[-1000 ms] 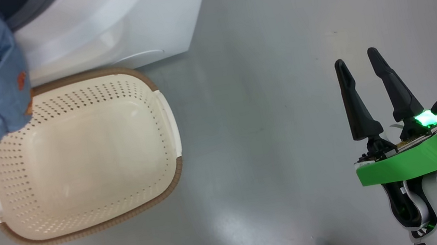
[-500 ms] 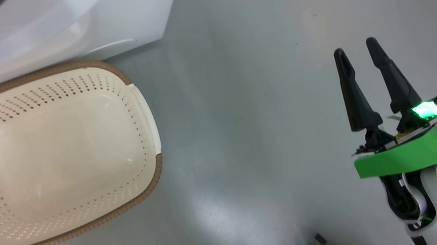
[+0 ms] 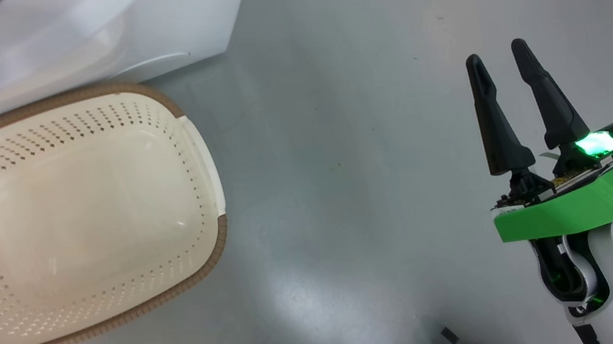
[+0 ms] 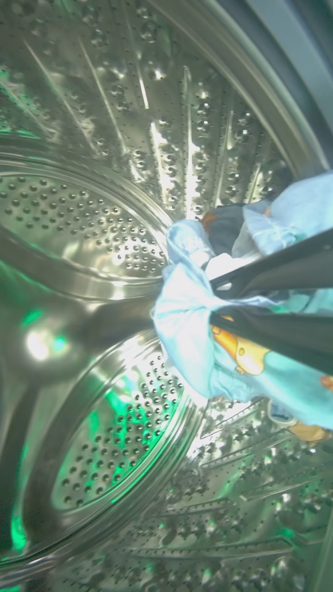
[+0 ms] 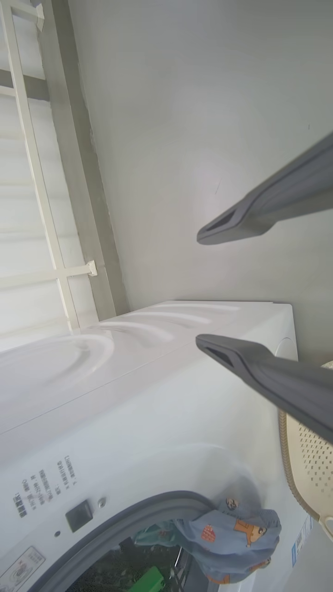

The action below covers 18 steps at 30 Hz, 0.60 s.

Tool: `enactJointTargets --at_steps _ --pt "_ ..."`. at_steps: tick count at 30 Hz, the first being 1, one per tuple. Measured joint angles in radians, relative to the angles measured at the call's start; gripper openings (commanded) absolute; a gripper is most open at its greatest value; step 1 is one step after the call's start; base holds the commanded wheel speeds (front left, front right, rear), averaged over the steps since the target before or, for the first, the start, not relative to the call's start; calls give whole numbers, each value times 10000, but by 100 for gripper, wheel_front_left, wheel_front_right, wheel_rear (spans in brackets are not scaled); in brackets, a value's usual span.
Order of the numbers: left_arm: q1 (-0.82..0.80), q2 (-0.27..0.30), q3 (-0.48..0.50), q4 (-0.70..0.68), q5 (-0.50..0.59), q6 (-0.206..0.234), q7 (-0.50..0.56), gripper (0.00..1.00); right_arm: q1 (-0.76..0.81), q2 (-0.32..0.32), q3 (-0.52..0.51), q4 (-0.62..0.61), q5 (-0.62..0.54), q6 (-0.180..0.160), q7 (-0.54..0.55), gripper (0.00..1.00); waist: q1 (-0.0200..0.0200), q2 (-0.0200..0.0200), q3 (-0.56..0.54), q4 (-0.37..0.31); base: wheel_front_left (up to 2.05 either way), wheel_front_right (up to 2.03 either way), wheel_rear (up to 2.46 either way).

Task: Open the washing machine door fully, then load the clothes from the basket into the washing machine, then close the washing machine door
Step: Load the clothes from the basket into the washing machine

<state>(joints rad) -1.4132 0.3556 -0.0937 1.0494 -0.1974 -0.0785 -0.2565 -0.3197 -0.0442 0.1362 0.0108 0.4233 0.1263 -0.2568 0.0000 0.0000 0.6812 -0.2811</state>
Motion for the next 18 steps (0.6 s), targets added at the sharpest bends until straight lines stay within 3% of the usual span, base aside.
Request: enactJointTargets --at_steps 1,2,3,8,18 --pt "-54 -2 -52 255 19 -4 0 40 0 2 6 10 0 0 0 100 0 0 -26 11 0 0 0" --pt "-84 -4 -151 476 98 -12 0 86 2 0 6 19 0 0 0 100 0 0 -57 26 0 0 0" --pt "-160 -12 -251 752 174 -12 0 100 3 0 12 29 0 0 -2 100 0 0 -89 41 0 0 0" --pt "-558 -77 -311 1751 159 -10 12 100 6 0 148 61 0 0 -2 100 0 0 -261 117 0 0 0" --pt "-563 -318 -414 2197 40 -165 12 100 17 0 159 203 -6 0 0 100 0 0 -679 265 0 0 0"
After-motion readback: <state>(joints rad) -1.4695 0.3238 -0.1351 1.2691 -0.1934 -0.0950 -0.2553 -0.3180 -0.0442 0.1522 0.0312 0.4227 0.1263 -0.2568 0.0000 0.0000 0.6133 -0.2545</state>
